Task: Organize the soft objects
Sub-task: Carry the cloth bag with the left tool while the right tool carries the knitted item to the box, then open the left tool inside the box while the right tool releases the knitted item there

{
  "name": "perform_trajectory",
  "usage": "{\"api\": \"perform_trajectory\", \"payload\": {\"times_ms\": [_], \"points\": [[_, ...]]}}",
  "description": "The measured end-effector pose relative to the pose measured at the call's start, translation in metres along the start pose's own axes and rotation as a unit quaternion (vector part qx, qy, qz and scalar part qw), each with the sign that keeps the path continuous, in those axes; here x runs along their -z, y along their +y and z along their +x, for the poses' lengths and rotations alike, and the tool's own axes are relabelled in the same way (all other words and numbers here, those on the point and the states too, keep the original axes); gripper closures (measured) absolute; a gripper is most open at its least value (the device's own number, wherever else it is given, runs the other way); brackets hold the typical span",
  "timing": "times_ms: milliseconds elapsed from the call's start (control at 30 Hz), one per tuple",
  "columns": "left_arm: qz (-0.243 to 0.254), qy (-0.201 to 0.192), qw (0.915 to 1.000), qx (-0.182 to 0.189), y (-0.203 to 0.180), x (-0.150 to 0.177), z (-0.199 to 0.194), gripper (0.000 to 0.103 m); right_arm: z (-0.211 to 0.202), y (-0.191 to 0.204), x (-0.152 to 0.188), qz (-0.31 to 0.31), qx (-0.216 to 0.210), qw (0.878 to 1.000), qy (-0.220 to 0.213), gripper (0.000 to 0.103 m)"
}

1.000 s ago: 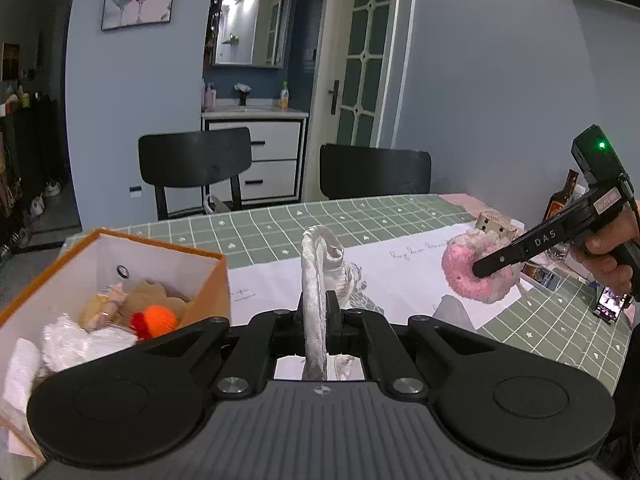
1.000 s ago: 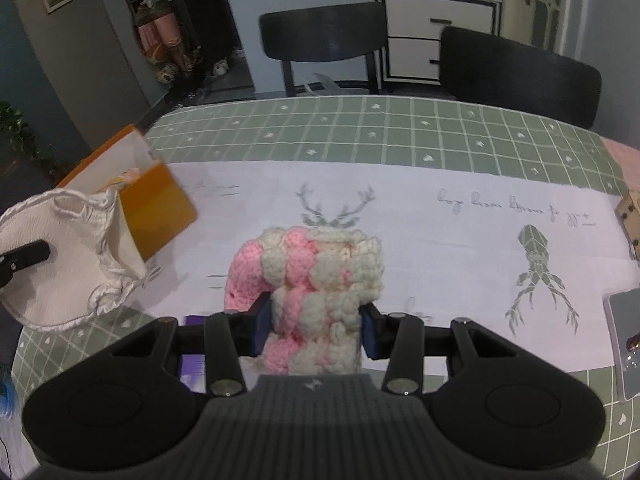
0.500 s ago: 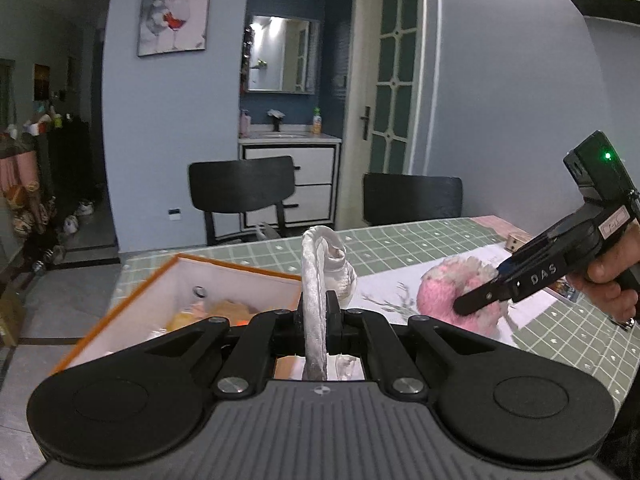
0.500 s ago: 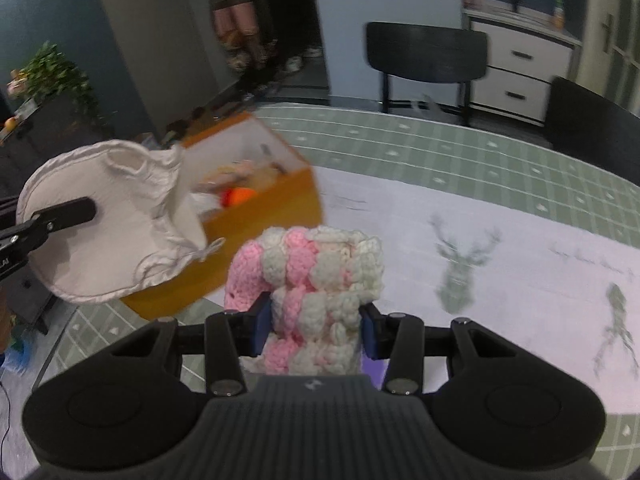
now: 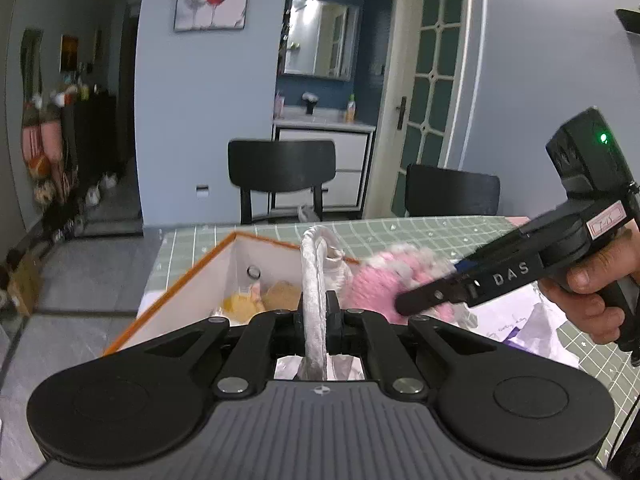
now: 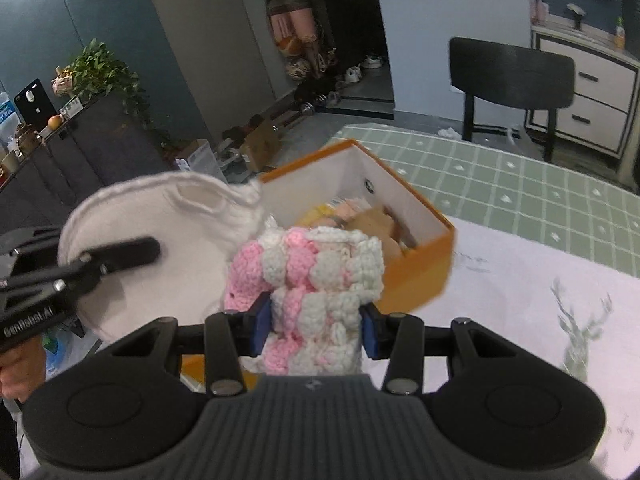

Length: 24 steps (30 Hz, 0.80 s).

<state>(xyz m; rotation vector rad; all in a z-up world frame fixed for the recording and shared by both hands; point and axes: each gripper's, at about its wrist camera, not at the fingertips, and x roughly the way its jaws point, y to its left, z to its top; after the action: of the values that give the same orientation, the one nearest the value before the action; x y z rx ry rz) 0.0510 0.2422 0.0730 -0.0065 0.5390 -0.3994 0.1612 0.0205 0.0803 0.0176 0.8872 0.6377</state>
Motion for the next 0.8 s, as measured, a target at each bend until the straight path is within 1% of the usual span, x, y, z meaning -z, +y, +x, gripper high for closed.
{"api": "perform_trajectory", "payload": {"times_ms": [133, 333, 500, 600, 800], "points": [[-0.018, 0.024, 0.9995, 0.006, 0.019, 0.009, 0.017, 0.098, 0.025, 0.011, -0.012, -0.028, -0.005, 1.000, 0.001, 0.059], [-0.039, 0.059, 0.9975, 0.006, 0.039, 0.026, 0.040, 0.098, 0.070, 0.011, -0.024, -0.050, -0.019, 0.998, 0.027, 0.058], [-0.023, 0.101, 0.9946, -0.012, 0.045, 0.041, 0.058, 0.098, 0.105, 0.010, -0.030, -0.064, -0.019, 0.997, 0.035, 0.057], [-0.019, 0.118, 0.9927, -0.014, 0.047, 0.049, 0.063, 0.098, 0.121, 0.008, -0.031, -0.072, -0.022, 0.996, 0.042, 0.056], [-0.002, 0.151, 0.9884, -0.019, 0.045, 0.058, 0.077, 0.098, 0.145, 0.007, -0.031, -0.091, -0.017, 0.993, 0.076, 0.054]]}}
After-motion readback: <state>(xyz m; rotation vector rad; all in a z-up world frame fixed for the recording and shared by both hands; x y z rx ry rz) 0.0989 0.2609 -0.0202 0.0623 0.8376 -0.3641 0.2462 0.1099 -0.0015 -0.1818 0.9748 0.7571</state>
